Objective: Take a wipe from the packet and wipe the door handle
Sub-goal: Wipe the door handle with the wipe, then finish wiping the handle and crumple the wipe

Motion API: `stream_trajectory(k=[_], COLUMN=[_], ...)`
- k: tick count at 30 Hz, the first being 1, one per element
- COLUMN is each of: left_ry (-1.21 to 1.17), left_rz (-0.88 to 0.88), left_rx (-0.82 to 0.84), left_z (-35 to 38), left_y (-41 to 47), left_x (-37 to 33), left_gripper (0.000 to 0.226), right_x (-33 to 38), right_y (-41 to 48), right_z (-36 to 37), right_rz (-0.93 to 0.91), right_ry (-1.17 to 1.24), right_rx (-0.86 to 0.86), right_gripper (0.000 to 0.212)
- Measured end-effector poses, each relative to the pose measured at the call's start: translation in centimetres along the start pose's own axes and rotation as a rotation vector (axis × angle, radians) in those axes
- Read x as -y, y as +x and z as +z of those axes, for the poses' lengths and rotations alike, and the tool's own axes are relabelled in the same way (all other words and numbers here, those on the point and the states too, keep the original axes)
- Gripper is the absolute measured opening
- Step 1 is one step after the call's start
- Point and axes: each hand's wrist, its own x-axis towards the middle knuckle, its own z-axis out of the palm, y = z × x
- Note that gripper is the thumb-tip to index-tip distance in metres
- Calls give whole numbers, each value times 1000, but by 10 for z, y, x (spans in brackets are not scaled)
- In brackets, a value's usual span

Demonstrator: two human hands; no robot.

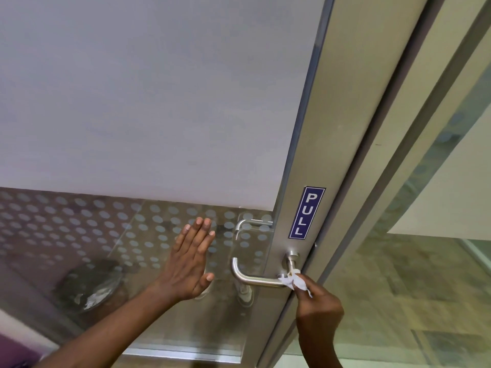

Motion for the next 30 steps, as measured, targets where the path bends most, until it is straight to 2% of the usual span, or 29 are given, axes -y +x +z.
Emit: stream_trajectory(k=[3, 6, 10, 13, 17, 19, 22, 25, 27, 30], left_ry=[-11, -33, -34, -43, -47, -65, -38, 38, 95, 186], left_rz=[-37, -63, -39, -38, -110, -191, -224, -274, -302, -336], left_rx=[-3, 25, 96, 129, 156, 152, 190, 181, 176, 128], left_z=[3, 3, -8, -23, -48, -63, -79, -105, -122, -148], left_y=[0, -3, -5, -9, -31, -53, -67, -111, -145, -199], left_x=[-3, -4, 0, 4, 13, 25, 36, 71, 93, 132], left_gripper=[76, 75, 75, 77, 78, 79, 81, 82, 76, 56], right_x=[-2, -7, -9, -9, 6, 18, 31, 46, 56, 71], right_y=[-14, -34, -57, -62, -68, -81, -88, -117, -139, -178], right_z=[1, 13, 38, 54, 84, 113, 141, 195, 231, 290], right_rz=[2, 41, 324, 381, 476, 509, 467, 494, 510, 527], right_ry=[41, 54, 232, 216, 294, 340, 394, 403, 389, 387], right_rx=[18, 136, 325, 385, 451, 500, 530, 647, 716, 839], right_gripper=[43, 34, 27, 29, 18, 17, 21, 19, 20, 13])
